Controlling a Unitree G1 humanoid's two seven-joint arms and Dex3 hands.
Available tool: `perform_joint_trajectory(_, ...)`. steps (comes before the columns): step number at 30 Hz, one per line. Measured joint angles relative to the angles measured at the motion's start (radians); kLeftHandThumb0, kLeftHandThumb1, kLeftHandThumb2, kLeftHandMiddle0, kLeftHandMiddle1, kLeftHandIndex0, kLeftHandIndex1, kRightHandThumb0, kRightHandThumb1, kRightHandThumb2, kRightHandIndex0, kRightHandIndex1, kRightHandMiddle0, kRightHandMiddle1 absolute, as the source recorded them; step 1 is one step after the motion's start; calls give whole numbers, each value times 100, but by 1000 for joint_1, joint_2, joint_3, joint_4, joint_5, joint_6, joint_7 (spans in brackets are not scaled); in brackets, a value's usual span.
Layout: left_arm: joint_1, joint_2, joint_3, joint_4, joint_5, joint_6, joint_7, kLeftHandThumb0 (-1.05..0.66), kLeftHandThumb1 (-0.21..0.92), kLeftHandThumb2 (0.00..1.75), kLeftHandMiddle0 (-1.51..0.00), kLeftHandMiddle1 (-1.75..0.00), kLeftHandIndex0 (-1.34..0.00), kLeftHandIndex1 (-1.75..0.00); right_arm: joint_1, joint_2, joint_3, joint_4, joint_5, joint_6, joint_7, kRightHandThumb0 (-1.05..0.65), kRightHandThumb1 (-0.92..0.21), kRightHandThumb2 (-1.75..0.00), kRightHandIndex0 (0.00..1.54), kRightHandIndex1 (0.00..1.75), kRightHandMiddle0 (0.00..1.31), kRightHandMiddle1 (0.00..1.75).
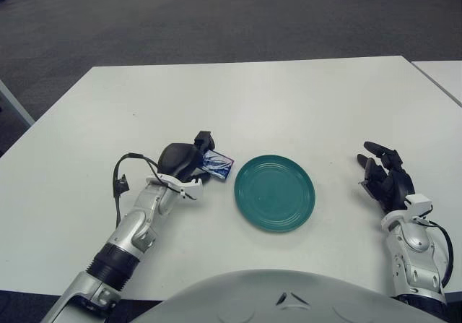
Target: Put the gum into the plate.
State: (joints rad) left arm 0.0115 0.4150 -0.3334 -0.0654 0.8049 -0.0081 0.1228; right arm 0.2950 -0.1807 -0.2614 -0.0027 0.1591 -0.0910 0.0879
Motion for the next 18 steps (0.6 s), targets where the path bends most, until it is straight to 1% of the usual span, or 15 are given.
perform_joint_trajectory(3, -4, -15, 19, -44, -18, -5, 0, -50, 27, 137, -127, -175, -65, -175, -1, 0, 1, 11, -1, -16, 0, -71, -92, -84, 29, 37, 0, 92)
perform_joint_trajectory(6, 1, -33, 22, -87, -26, -2, -6, -50, 27, 137, -128, -175, -65, -175, 0, 0, 4, 21, -4, -28, 0, -71, -92, -84, 29, 37, 0, 93)
perform_joint_trajectory(11, 32, -67, -6, -169, -11, 19, -57, -50, 26, 138, -127, -175, -66, -175, 1, 1, 10, 24, -10, -36, 0, -72, -92, -84, 29, 36, 0, 92)
perform_joint_trajectory(18, 44, -81, -19, -194, -11, 27, -126, -50, 25, 139, -126, -175, -66, -175, 11, 7, 13, 7, -13, -39, -6, -74, -92, -84, 31, 38, 0, 97)
